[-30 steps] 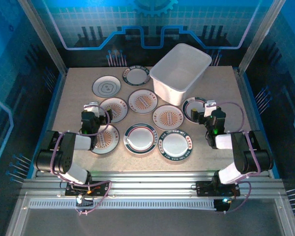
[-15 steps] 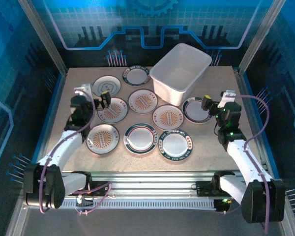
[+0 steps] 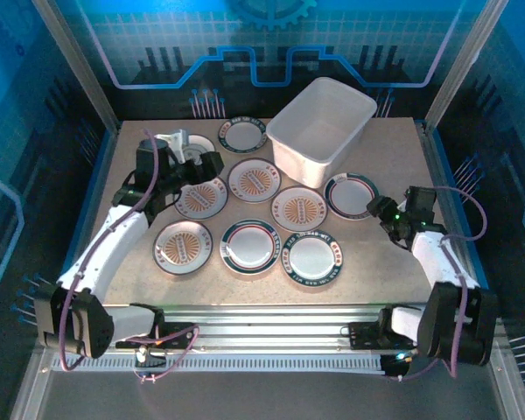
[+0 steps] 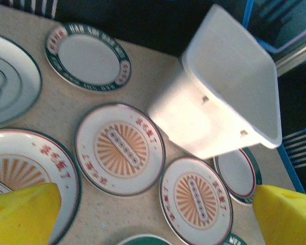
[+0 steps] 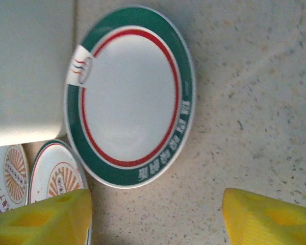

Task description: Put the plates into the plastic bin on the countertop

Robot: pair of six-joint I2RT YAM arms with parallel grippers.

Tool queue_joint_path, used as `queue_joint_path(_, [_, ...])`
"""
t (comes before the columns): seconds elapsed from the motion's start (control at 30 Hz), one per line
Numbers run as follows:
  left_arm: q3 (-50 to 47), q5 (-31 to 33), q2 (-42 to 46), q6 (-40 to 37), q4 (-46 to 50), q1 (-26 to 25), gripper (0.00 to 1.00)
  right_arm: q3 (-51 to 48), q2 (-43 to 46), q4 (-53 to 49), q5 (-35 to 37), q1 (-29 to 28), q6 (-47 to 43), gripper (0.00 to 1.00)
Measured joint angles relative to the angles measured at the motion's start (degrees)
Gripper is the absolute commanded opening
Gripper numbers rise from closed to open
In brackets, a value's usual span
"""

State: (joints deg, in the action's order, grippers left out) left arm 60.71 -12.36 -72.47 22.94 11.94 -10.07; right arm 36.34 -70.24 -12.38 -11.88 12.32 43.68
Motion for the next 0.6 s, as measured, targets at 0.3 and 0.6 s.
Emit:
queue_joint_path(0.3, [4.48, -0.37, -5.75, 0.94, 3.69, -5.88, 0.98, 1.64, -12.22, 3.48, -3.54, 0.68, 3.93, 0.6])
queue_joint_path(0.6, [7.37, 0.76, -7.93, 0.72, 5.53, -7.91, 0.98, 3.32, -20.68, 12.87, -4.94, 0.87, 8.72, 0.54])
